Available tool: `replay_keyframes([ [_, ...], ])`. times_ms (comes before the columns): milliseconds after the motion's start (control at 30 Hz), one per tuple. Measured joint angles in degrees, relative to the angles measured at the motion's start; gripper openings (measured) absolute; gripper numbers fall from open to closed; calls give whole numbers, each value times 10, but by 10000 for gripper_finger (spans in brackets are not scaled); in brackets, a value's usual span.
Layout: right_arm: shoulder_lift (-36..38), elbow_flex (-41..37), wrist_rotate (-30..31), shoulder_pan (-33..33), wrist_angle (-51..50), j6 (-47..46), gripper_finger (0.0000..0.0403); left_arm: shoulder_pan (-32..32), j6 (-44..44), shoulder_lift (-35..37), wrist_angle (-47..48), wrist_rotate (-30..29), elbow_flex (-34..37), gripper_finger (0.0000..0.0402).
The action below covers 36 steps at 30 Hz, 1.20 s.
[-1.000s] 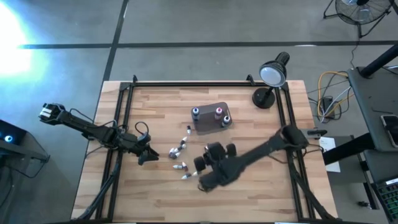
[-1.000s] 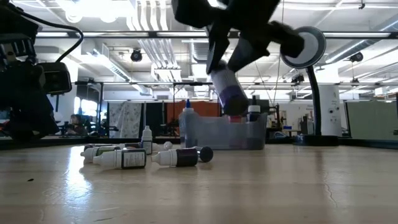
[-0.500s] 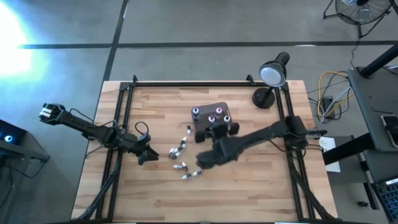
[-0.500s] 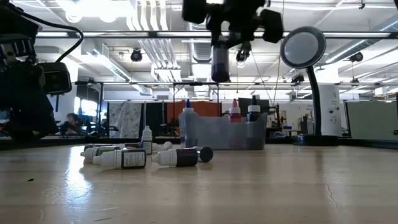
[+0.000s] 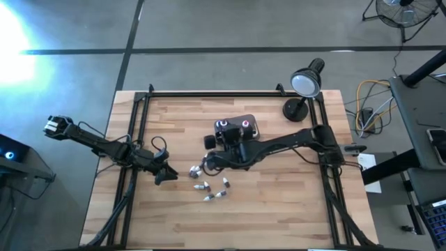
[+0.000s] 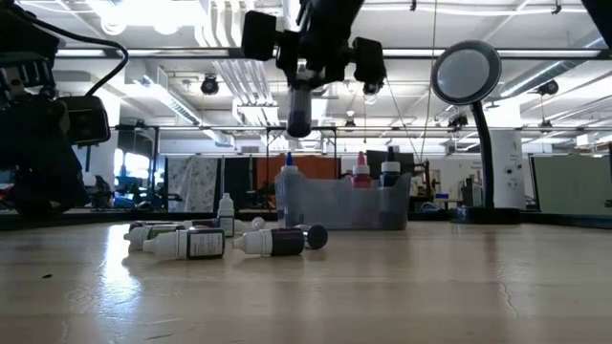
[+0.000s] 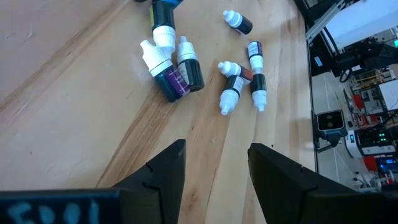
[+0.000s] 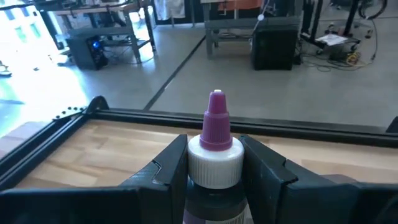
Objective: Pick & Place food coloring
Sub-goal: Put the big purple food coloring bottle into the black transparent bin
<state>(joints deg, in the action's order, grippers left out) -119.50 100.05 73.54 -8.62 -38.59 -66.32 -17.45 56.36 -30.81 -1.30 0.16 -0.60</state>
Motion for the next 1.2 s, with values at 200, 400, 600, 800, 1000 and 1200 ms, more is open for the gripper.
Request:
replay_keyframes([
  [200, -37, 0, 0, 0, 8, -50, 109, 0, 0, 0, 0, 0, 0, 152],
  [400, -74, 0, 9, 1, 13, -69, 116, 0, 0, 0, 0, 0, 0, 152],
  [600, -83, 1, 11, 2, 17, -65, 120, 0, 0, 0, 0, 0, 0, 151],
  [800, -89, -2, -11, 2, 13, -22, 118, 0, 0, 0, 0, 0, 0, 151],
  [1000, -86, 0, -4, 7, 15, -10, 119, 0, 0, 0, 0, 0, 0, 151],
  [1200, -104, -1, -22, 6, 15, -35, 127, 0, 0, 0, 0, 0, 0, 151],
])
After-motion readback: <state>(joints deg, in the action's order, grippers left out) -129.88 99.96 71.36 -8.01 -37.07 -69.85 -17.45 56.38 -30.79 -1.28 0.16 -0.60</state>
